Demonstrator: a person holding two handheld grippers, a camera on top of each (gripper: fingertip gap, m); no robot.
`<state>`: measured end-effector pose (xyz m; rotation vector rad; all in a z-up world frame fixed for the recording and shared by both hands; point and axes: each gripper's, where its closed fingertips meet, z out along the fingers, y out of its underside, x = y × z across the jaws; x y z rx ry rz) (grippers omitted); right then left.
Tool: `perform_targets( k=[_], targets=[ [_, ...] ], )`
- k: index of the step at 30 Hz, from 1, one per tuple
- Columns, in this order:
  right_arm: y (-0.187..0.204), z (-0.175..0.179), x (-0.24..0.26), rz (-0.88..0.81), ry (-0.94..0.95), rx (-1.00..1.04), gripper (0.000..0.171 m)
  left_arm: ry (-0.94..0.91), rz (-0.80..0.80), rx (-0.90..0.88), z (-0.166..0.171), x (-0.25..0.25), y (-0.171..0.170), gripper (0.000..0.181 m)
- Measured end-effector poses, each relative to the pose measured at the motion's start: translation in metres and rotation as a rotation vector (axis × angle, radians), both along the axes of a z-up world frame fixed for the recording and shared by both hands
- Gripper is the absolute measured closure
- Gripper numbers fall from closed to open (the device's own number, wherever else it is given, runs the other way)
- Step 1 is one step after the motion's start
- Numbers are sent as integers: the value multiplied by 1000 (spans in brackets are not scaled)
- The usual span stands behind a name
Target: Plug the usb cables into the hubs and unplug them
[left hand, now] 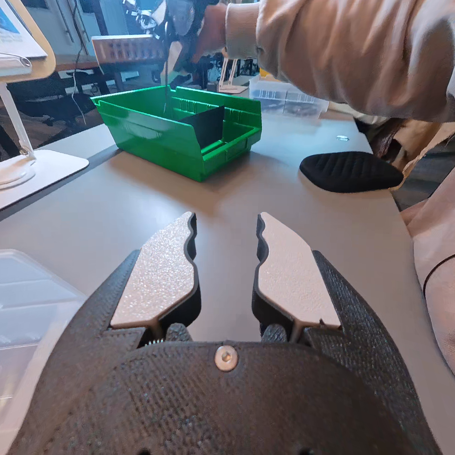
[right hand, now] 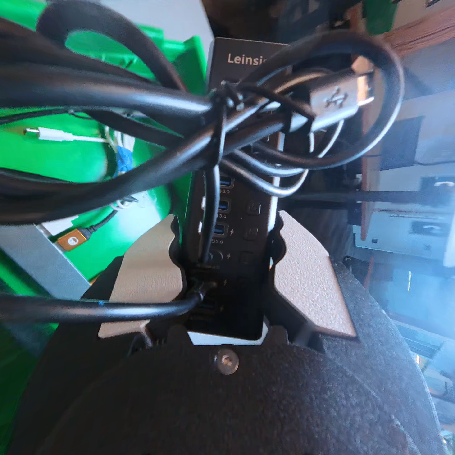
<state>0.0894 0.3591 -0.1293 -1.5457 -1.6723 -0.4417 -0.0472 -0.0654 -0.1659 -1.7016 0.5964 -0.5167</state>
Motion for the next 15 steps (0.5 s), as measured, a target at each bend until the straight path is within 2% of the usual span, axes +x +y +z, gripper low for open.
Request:
perform_targets(
  k=[2, 5, 7, 10, 15],
  targets=[
    [1, -34, -4, 28, -53, -56, 99, 30, -3, -5, -5, 1, 0, 134],
    [-19, -82, 2, 64, -170, -285, 98, 76, -5, 2, -9, 2, 0, 135],
    [-26, -96, 3, 88, -206, -344, 98, 93, 7, 8, -9, 0, 3, 135],
    [-26, -97, 7, 50, -193, -434, 94, 86, 48, 6, -9, -7, 7, 133],
    [-25, -62, 13, 31, -66, -451, 87, 78, 165, 25, -1, -32, 11, 128]
  ],
)
